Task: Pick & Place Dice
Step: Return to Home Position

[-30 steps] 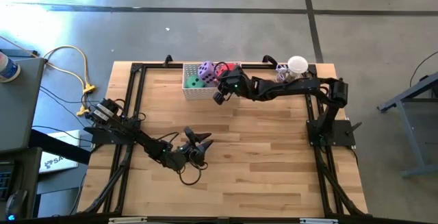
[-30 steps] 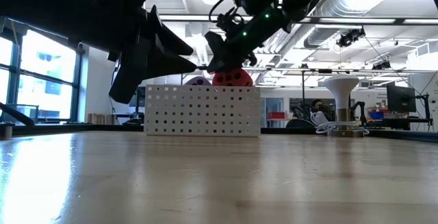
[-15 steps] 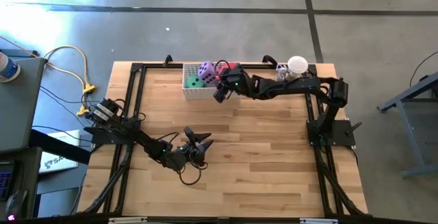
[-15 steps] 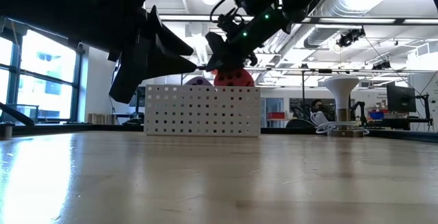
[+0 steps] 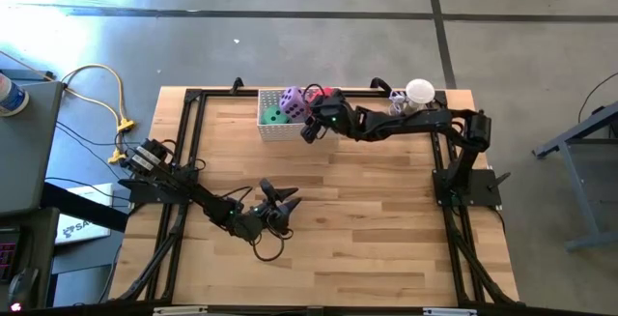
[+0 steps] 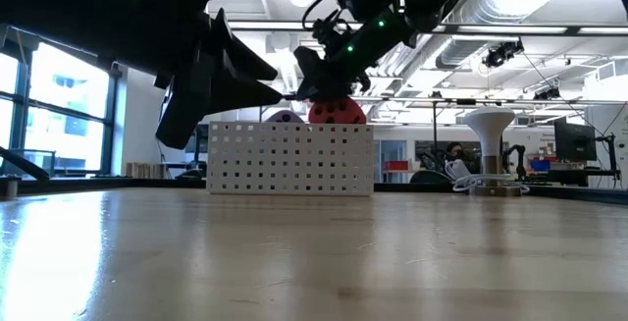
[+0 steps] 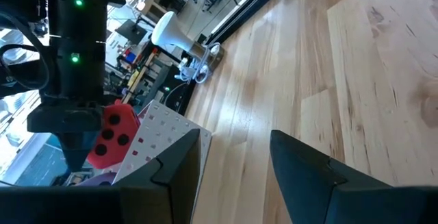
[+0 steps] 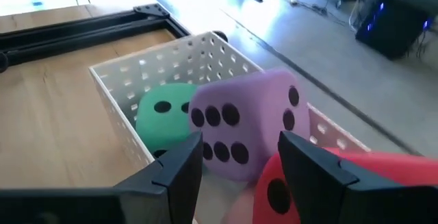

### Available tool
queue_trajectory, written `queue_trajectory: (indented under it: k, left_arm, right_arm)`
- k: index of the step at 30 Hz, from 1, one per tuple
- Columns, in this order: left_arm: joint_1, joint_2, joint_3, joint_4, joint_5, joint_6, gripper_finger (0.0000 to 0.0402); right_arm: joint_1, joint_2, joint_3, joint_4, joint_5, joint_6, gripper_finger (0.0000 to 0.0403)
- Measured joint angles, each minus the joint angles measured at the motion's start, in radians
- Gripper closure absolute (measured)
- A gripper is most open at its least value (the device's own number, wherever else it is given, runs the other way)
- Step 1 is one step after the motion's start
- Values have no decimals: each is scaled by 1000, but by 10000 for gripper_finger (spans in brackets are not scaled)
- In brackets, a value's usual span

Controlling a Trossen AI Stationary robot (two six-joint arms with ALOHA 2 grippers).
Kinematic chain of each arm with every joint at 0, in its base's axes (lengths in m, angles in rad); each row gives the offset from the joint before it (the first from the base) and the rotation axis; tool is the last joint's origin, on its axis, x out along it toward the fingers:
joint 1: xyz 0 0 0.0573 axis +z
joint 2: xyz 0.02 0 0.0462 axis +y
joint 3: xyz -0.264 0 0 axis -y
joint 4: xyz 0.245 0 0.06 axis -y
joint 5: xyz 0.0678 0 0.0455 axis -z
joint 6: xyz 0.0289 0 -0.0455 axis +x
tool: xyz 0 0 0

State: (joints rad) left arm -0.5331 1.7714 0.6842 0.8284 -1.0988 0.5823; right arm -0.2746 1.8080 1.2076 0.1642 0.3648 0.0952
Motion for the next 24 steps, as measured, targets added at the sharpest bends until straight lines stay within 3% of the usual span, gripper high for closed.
queue_trajectory:
  k: [7, 14, 18, 22, 24]
  left_arm:
    - [0, 0, 0, -37, 15, -54, 234]
    - [0, -5, -1, -111, 69, -157, 263]
    - [5, -37, -1, -175, 117, -197, 305]
    - [34, -103, -1, -288, 187, -268, 354]
    - [53, -148, -1, -364, 233, -306, 380]
  right_arm:
    - [62, -30, 0, 57, 3, -137, 220]
    - [182, -127, 0, -76, 26, -212, 230]
    - [264, -193, 1, -220, 83, -212, 282]
    - [344, -255, 2, -399, 156, -189, 374]
    - [379, -294, -2, -527, 172, -140, 393]
